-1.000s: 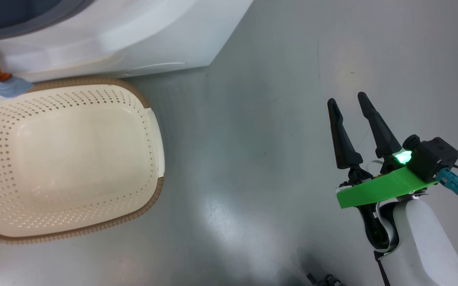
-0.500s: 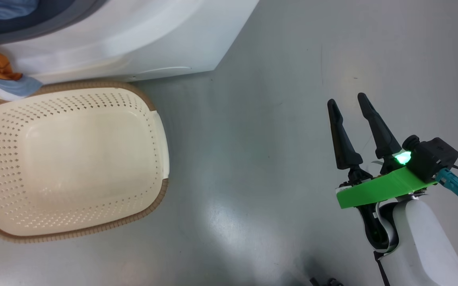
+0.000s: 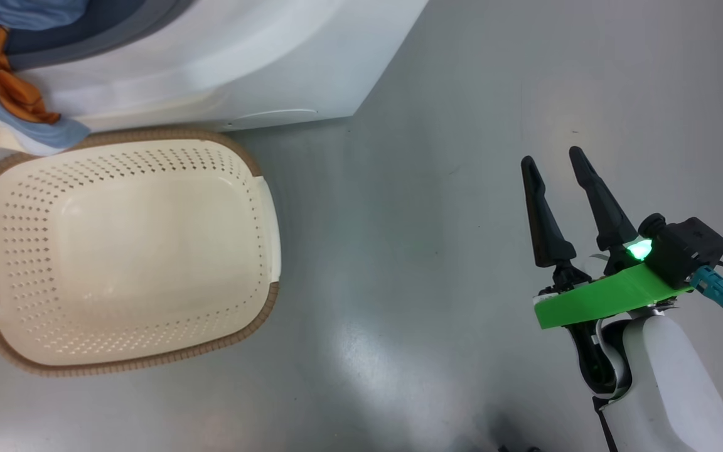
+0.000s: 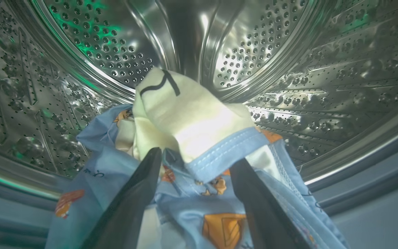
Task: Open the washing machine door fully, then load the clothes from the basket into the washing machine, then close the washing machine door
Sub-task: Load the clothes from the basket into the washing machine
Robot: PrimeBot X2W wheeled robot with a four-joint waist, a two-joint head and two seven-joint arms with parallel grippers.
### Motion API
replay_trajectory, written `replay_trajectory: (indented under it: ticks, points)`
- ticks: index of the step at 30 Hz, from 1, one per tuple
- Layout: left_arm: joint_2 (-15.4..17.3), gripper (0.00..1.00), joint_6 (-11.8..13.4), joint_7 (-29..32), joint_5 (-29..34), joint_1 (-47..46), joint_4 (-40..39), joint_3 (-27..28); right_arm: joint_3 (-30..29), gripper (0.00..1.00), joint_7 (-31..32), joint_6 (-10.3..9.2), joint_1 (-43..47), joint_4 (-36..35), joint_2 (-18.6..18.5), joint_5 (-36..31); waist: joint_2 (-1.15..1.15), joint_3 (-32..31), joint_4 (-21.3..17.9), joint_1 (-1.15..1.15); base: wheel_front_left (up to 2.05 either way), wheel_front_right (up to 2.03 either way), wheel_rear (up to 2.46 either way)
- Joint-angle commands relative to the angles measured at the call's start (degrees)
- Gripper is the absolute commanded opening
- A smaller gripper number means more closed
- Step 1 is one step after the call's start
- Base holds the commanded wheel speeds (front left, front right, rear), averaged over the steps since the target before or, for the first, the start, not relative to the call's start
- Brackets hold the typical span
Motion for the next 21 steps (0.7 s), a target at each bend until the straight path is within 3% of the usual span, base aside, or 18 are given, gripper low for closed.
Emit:
replay_trajectory:
  ticks: [1, 21]
  points:
    - [2.0, 1.0, -0.1, -0.3, 0.8, 1.2, -1.5, 2.2, 0.7, 1.0, -0.3, 0.09, 1.0, -1.1, 0.3, -0.3, 0.0, -0.2, 0.5, 0.0, 0.0, 0.0, 0.0]
    - [-3.5, 1.0, -0.1, -0.3, 11.6, 17.3, -12.5, 17.8, -1.9, 1.0, -0.3, 0.09, 2.1, -1.2, 0.3, -2.5, 0.0, -2.7, 4.5, 0.0, 0.0, 0.0, 0.0]
